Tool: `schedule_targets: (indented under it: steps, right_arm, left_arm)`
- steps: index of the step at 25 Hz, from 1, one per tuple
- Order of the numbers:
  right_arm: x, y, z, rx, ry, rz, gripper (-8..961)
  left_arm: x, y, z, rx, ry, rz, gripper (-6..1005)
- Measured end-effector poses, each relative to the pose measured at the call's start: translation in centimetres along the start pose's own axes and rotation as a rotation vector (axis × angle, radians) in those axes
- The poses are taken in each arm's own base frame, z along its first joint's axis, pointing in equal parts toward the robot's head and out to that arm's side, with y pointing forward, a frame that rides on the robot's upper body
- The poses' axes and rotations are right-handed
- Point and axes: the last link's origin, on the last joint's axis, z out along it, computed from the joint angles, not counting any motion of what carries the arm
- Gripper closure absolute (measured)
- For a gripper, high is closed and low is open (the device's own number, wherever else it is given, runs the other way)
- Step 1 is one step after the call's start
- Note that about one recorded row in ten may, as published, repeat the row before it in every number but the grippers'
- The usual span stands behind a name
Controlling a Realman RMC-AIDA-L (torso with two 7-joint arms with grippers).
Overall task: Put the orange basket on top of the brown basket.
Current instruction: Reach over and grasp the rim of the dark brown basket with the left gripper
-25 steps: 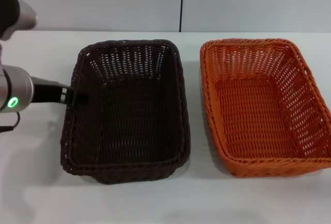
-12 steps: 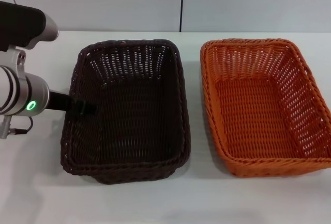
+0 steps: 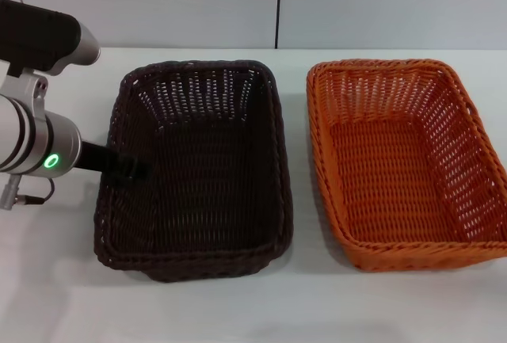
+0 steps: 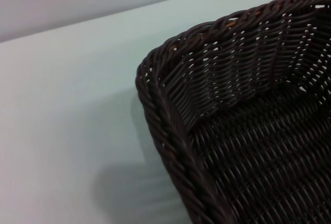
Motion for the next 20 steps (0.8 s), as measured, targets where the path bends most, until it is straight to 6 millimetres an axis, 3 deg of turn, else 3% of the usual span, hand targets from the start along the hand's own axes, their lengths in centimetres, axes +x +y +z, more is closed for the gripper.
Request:
schedule_targets:
  steps: [8, 14, 20]
  right_arm:
    - [0.1, -0.4, -0.2, 0.012, 0.003, -0.002, 164]
    - [0.1, -0.5, -0.2, 0.015, 0.003, -0.004, 163]
    - [0.0, -0.3, -0.2, 0.01, -0.002, -0.002, 163]
  left_arm:
    - [-0.1, 0.3, -0.1, -0.012, -0.003, 0.06, 650]
    - [0.2, 0.7, -0.5, -0.028, 0.001, 0.128, 680]
    - [1.5, 0.2, -3.5, -0.015, 0.029, 0.372, 686]
